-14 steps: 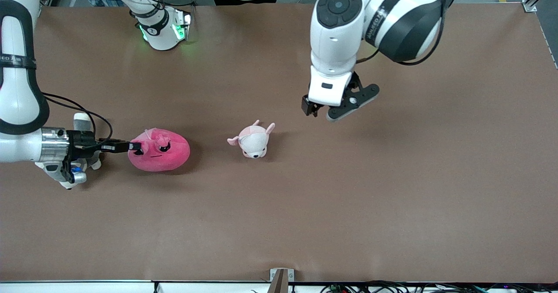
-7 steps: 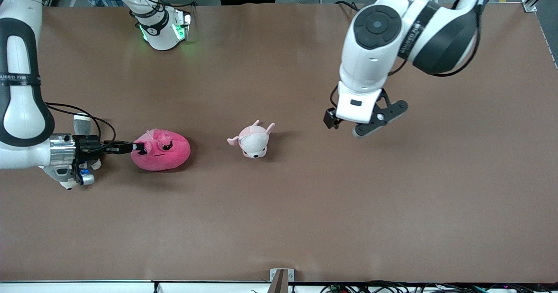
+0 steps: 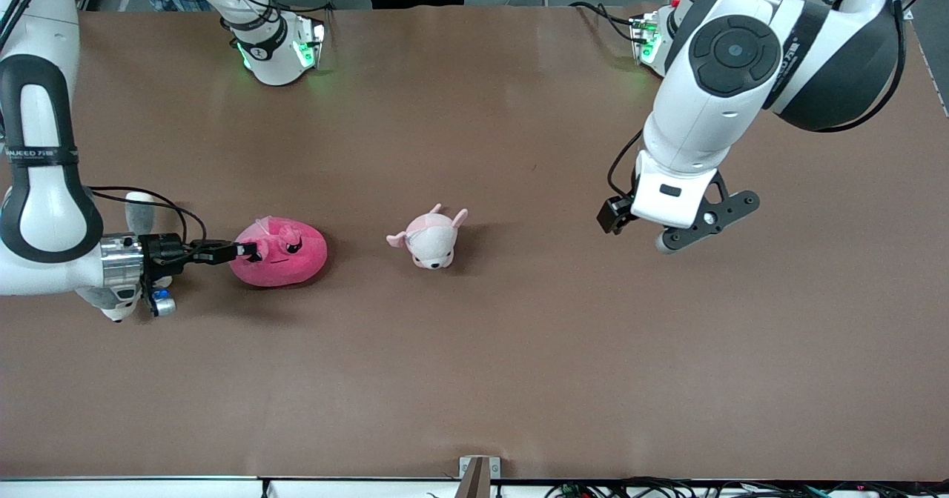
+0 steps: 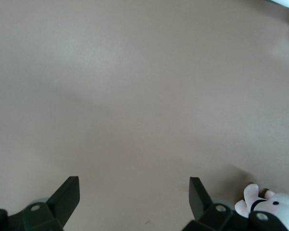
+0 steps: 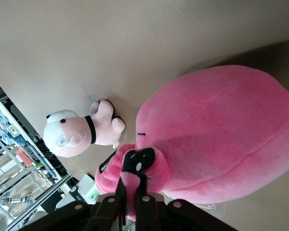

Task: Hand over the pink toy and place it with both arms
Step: 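Carry the plush beside the grey cat while the left gripper withdraws, then open the right gripper, releasing the plush, and retract both arms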

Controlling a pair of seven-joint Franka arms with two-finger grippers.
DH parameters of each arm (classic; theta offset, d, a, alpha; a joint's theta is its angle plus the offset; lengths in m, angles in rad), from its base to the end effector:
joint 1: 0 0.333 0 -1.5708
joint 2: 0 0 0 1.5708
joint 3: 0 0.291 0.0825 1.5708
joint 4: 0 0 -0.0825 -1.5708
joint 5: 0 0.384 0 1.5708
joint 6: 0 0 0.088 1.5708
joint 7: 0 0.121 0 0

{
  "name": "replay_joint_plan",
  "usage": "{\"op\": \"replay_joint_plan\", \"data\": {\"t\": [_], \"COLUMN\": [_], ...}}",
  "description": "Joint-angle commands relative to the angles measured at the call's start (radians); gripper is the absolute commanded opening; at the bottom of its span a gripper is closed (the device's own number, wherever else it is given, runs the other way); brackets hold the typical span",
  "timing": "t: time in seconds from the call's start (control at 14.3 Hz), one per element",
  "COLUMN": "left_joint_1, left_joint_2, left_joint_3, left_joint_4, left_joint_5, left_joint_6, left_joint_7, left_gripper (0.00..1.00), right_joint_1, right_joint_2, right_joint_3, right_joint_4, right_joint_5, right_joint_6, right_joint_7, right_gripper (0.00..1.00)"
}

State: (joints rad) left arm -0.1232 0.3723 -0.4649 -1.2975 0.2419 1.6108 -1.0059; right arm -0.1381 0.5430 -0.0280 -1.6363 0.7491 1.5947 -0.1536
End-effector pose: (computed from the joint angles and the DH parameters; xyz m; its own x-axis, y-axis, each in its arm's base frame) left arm 0.5795 -0.2949 0.5123 0.9077 0.4161 0.0538 0.4189 -0.9060 -0.0599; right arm 0.6130 -0.0192 0.2633 0.8830 -0.0540 -0.4663 -0.3728 -0.6841 -0.6269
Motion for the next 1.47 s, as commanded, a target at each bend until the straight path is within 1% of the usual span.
{"op": "replay_joint_plan", "data": {"t": [0.0,0.07,0.14,0.21,0.28,0.49,0.56,0.63,0.84,0.98,1.05,1.19,1.26,1.33,1.4], "left_joint_1": [0.016,0.017,0.02,0.019,0.017,0.02,0.023,0.048,0.073,0.071,0.073,0.073,0.076,0.082,0.083], "left_joint_2": [-0.035,-0.038,-0.044,-0.061,-0.082,-0.136,-0.147,-0.157,-0.197,-0.233,-0.239,-0.274,-0.294,-0.312,-0.329], "left_joint_3": [0.0,0.002,0.003,0.02,0.052,0.138,0.15,0.152,0.167,0.205,0.227,0.279,0.294,0.314,0.327], "left_joint_4": [-0.009,-0.009,-0.009,-0.011,-0.019,-0.048,-0.057,-0.066,-0.126,-0.163,-0.166,-0.193,-0.212,-0.218,-0.223], "left_joint_5": [-0.002,-0.007,-0.009,-0.018,-0.036,-0.113,-0.122,-0.124,-0.145,-0.156,-0.182,-0.21,-0.213,-0.229,-0.242], "left_joint_6": [-0.012,-0.009,-0.008,-0.008,-0.009,-0.011,-0.012,-0.012,-0.012,-0.014,-0.014,-0.014,-0.014,-0.014,-0.022], "left_joint_7": [0.062,0.078,0.079,0.099,0.146,0.326,0.357,0.378,0.479,0.554,0.617,0.737,0.775,0.811,0.838], "left_gripper": [1.0,1.0,1.0,1.0,1.0,1.0,1.0,1.0,1.0,1.0,1.0,1.0,1.0,1.0,1.0], "right_joint_1": [-0.031,-0.032,-0.037,-0.037,-0.035,-0.023,-0.018,-0.018,0.018,0.032,0.035,0.063,0.08,0.083,0.083], "right_joint_2": [-0.006,-0.008,-0.009,-0.014,-0.021,-0.06,-0.076,-0.099,-0.158,-0.198,-0.215,-0.235,-0.25,-0.271,-0.291], "right_joint_3": [0.016,0.016,0.016,0.014,0.013,0.016,0.017,0.022,0.023,0.022,0.022,0.022,0.022,0.022,0.022], "right_joint_4": [-0.011,-0.01,0.004,0.025,0.045,0.154,0.18,0.2,0.248,0.256,0.265,0.309,0.331,0.337,0.339], "right_joint_5": [0.029,0.029,0.019,0.012,-0.005,-0.19,-0.235,-0.29,-0.466,-0.548,-0.588,-0.702,-0.752,-0.783,-0.786], "right_joint_6": [-0.009,-0.009,-0.009,-0.012,-0.018,-0.047,-0.058,-0.074,-0.076,-0.07,-0.067,-0.067,-0.067,-0.067,-0.07], "right_joint_7": [-0.024,-0.018,-0.017,-0.018,-0.017,0.003,0.034,0.07,0.086,0.089,0.089,0.089,0.095,0.103,0.103], "right_gripper": [0.32,0.84,1.0,1.0,1.0,1.0,1.0,1.0,1.0,1.0,1.0,1.0,1.0,1.0,1.0]}}
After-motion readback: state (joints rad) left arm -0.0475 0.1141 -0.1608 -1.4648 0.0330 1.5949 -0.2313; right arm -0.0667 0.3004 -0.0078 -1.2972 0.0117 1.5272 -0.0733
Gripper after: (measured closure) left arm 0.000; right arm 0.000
